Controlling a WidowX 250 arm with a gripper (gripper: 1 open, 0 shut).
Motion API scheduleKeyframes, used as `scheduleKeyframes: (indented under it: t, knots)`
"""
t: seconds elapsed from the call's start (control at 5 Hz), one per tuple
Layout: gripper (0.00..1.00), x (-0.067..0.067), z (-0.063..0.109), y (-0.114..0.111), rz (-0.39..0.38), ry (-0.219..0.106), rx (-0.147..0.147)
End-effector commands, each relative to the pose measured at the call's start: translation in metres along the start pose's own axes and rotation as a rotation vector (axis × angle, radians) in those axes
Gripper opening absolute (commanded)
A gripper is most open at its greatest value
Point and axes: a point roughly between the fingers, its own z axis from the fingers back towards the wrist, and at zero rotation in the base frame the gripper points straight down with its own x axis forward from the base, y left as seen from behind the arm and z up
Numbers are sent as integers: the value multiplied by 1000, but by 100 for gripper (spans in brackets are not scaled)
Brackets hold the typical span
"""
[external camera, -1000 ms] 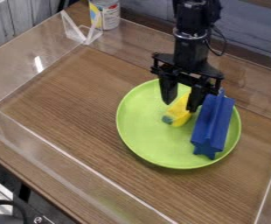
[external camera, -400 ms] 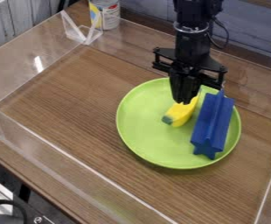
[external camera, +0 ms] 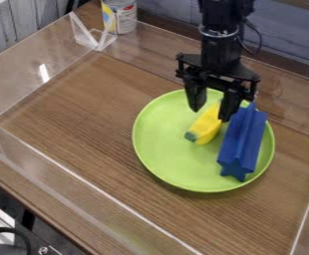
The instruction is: Remove the banana from inside the green plate and put it on the table
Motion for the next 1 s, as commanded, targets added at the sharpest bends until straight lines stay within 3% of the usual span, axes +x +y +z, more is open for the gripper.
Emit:
scheduleKeyframes:
  t: [0.0,0.2,0.4,0.6,0.8]
  knots:
    - [0,8,16,-3,-9,-82,-9]
    - [100,8,15,-2,-10,-79,-8]
    - [0,9,12,-1,-10,-75,-8]
    - [100,9,11,0,-10,-71,-7]
    - [100,9,9,0,-10,-67,-6]
